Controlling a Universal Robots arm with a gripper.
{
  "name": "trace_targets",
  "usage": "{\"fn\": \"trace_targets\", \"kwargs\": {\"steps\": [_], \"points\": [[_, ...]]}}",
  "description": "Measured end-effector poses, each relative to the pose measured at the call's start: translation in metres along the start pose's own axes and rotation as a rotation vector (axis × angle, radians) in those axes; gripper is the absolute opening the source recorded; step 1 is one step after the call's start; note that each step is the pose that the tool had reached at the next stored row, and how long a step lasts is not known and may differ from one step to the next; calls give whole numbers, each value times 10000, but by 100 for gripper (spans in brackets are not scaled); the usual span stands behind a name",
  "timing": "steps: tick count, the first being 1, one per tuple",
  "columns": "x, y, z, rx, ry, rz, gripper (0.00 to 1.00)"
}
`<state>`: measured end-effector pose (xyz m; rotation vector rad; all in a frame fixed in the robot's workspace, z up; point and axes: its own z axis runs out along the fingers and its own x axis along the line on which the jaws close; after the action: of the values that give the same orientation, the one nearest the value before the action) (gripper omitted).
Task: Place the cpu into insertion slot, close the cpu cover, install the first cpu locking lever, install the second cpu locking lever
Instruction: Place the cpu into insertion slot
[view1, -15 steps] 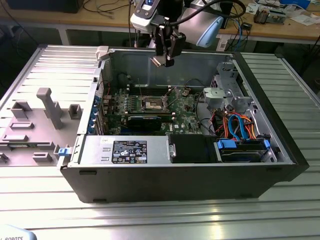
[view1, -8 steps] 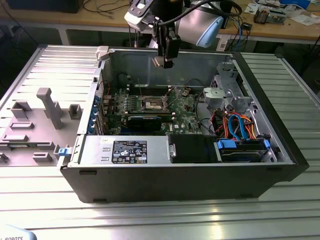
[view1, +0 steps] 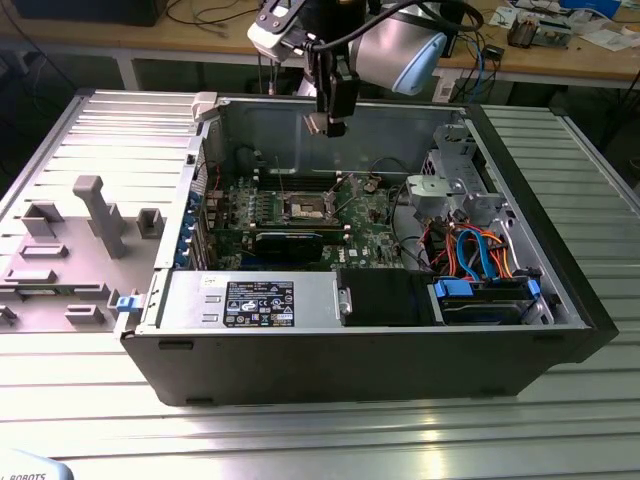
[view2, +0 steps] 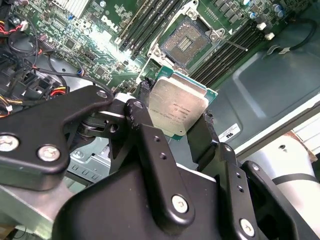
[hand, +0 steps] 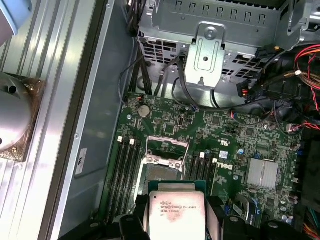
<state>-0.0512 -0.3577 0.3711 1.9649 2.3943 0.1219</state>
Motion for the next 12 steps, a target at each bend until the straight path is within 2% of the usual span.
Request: {"fn": "trace_targets", "kwargs": {"steps": [2,4,12], "points": [[0,0,2,-4,-29,275,55],[0,0,4,-16,-97,1042,55],[0,-1,12,-21,-112,1220,55]]}}
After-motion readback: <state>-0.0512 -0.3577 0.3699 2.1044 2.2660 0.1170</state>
